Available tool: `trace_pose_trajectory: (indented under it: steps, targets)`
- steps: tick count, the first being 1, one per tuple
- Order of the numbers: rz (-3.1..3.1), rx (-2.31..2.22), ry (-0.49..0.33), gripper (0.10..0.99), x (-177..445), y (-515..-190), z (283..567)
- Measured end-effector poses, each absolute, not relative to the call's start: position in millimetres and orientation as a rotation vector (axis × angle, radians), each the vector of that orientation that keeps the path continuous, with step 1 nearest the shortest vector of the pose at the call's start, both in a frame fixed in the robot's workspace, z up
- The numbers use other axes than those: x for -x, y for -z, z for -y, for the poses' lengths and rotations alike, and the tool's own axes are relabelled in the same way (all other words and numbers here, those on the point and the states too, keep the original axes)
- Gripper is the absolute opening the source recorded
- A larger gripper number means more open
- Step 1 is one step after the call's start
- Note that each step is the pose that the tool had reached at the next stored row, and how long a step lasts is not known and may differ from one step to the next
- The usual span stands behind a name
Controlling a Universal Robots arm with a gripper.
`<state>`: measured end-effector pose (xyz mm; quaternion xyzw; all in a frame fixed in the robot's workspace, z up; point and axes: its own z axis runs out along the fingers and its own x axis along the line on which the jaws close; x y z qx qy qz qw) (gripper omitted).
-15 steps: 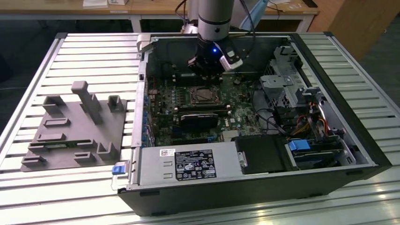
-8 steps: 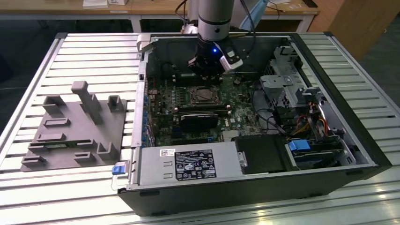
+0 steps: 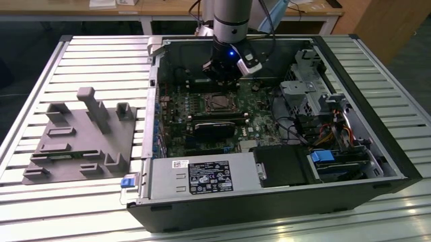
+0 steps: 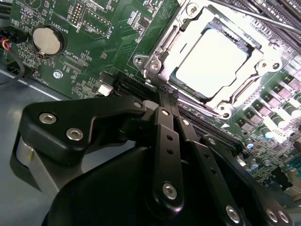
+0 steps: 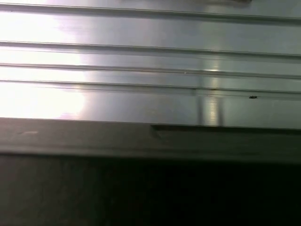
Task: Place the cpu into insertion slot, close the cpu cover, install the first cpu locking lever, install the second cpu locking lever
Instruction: 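Install the first cpu locking lever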
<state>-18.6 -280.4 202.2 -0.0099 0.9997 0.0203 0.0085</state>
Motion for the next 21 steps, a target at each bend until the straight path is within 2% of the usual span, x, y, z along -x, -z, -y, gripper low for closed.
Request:
trace_pose_trajectory:
  steps: [16,21]
  targets:
    - [-3.124,0.031,-0.032,0.106,19,-197,280]
    - [-3.125,0.031,-0.032,0.106,19,-209,280]
